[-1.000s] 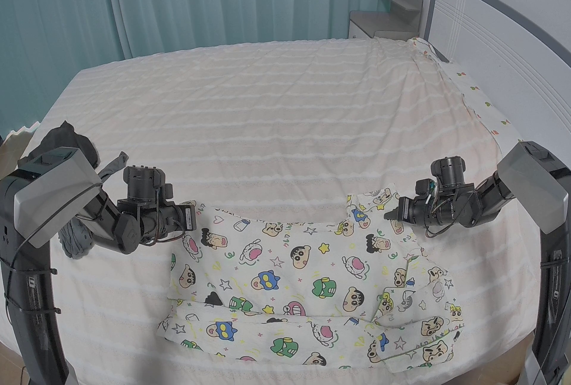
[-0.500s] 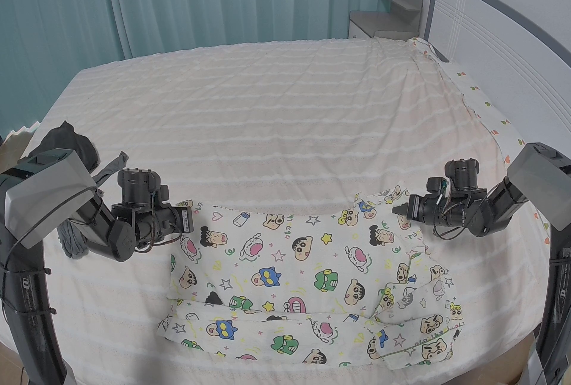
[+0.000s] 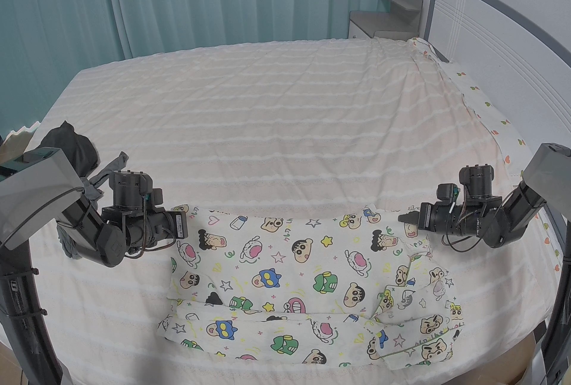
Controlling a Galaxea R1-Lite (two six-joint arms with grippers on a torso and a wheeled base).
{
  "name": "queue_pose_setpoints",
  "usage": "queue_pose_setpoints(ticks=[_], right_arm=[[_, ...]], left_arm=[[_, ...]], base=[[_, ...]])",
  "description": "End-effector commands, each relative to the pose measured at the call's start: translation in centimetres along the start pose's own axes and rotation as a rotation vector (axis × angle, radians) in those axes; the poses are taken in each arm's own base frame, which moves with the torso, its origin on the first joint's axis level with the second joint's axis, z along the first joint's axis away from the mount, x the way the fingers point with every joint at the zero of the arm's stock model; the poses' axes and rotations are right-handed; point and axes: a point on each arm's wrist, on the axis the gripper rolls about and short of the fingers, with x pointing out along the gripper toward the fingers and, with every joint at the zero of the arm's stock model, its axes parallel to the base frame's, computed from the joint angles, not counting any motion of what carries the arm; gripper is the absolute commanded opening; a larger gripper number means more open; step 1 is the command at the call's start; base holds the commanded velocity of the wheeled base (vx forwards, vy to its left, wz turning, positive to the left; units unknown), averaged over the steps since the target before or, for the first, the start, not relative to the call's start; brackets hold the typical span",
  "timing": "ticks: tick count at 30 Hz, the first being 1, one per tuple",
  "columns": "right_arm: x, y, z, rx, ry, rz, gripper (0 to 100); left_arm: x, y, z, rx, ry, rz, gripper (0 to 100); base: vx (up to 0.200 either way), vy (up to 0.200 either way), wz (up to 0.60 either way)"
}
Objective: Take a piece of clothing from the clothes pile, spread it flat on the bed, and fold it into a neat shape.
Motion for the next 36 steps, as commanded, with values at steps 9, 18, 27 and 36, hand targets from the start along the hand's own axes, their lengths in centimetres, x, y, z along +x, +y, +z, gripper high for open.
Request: queue_pose_setpoints(ticks=[9, 18, 27, 36], right_arm=[[-4.0, 1.2, -2.8, -0.041, 0.071, 0.018, 0], [-5.4, 0.4, -7.1, -0.092, 0.138, 0.019, 0], [-6.2, 0.1, -10.1, -0.107, 0.147, 0.017, 0], [-7.0, -0.3, -12.6, -0.111, 0.2, 0.007, 0]], left_arm=[[-3.4, -0.5, -1.8, 0.015, 0.022, -0.015, 0], [-4.8, -1.1, -5.1, 0.031, 0.034, -0.041, 0], [-6.7, -0.9, -8.3, 0.069, 0.138, -0.072, 0], [-6.9, -0.8, -11.9, 0.094, 0.22, -0.074, 0]], base=[[0.0, 0.0, 0.0], [0.0, 0.0, 0.0], [0.0, 0.0, 0.0], [0.0, 0.0, 0.0]])
